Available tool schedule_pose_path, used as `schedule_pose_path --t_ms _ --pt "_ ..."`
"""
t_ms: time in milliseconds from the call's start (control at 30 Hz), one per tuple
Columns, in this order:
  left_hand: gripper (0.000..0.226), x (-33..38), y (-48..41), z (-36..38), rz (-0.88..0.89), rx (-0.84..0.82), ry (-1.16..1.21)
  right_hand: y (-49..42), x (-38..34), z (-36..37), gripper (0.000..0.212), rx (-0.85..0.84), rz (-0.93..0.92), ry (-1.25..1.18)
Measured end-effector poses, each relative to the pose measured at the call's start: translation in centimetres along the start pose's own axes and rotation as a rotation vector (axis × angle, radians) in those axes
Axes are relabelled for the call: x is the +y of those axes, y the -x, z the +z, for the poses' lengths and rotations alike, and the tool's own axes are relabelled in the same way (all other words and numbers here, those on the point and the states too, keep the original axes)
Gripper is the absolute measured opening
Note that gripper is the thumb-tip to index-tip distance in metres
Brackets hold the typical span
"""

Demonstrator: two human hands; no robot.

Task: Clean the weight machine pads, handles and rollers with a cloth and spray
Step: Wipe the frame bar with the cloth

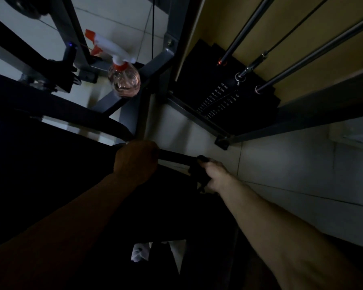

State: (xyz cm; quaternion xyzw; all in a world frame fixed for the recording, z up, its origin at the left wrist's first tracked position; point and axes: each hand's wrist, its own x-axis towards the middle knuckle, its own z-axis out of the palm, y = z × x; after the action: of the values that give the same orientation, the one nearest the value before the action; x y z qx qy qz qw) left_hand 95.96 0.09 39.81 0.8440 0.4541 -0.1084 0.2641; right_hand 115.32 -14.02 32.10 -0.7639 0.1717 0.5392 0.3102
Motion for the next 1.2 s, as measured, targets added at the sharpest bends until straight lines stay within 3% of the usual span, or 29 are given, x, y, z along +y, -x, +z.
schedule_pose_path --t_ms 100,200,267,300,367,433,500,567,633,700,767,833,1000,1200 --pt "0.017 0.0 1.2 -0.8 -0.006 0.06 0.196 2.7 -0.7 -1.1 0.048 0.119 -0.116 0.085" --pt "0.009 0.9 2.6 -2.5 -0.065 -0.007 0.456 7.7 -2.9 -1.0 0.038 0.038 -0.231 -0.098" --pt "0.009 2.3 3.1 -3.9 -0.174 -0.079 0.768 11.1 -4.3 -0.1 0.032 -0.059 -0.288 -0.215" --pt "0.014 3.1 3.4 -4.9 -0.292 -0.156 0.999 12.9 -5.1 0.6 0.03 -0.099 -0.329 -0.242" --pt "0.053 4.1 4.2 -6.5 -0.508 -0.37 1.464 16.2 -5.8 2.7 0.019 -0.162 -0.435 -0.233" --pt "0.077 4.5 4.5 -8.1 -0.51 -0.51 1.792 18.6 -6.0 5.2 0.018 -0.2 -0.522 -0.179" --pt "0.068 4.0 4.3 -9.6 -0.453 -0.41 2.003 20.0 -5.7 8.0 0.027 -0.196 -0.572 -0.081" --pt "0.05 3.4 3.9 -10.6 -0.483 -0.272 1.985 20.8 -5.5 10.2 0.02 -0.254 -0.569 -0.054" --pt "0.037 2.0 3.1 -10.7 -0.572 -0.152 1.795 21.2 -5.7 11.8 0.025 -0.311 -0.507 -0.088" --pt "0.05 -0.3 1.8 -10.3 -0.688 -0.059 1.711 20.8 -6.3 13.2 0.032 -0.328 -0.44 -0.118" --pt "0.07 -2.5 0.2 -9.6 -0.817 0.018 1.723 19.6 -7.1 13.8 0.02 -0.259 -0.467 -0.082" --pt "0.062 -4.9 -2.4 -8.2 -0.909 0.116 1.718 17.6 -8.8 14.6 0.026 -0.215 -0.52 -0.049" --pt "0.01 -4.1 -4.9 -11.8 -0.88 0.325 1.715 14.3 -14.1 16.5 0.069 -0.228 -0.697 0.166" --pt "0.026 -4.6 -7.5 -12.5 -0.875 0.359 1.706 10.2 -18.2 20.4 0.078 -0.302 -0.839 0.264"
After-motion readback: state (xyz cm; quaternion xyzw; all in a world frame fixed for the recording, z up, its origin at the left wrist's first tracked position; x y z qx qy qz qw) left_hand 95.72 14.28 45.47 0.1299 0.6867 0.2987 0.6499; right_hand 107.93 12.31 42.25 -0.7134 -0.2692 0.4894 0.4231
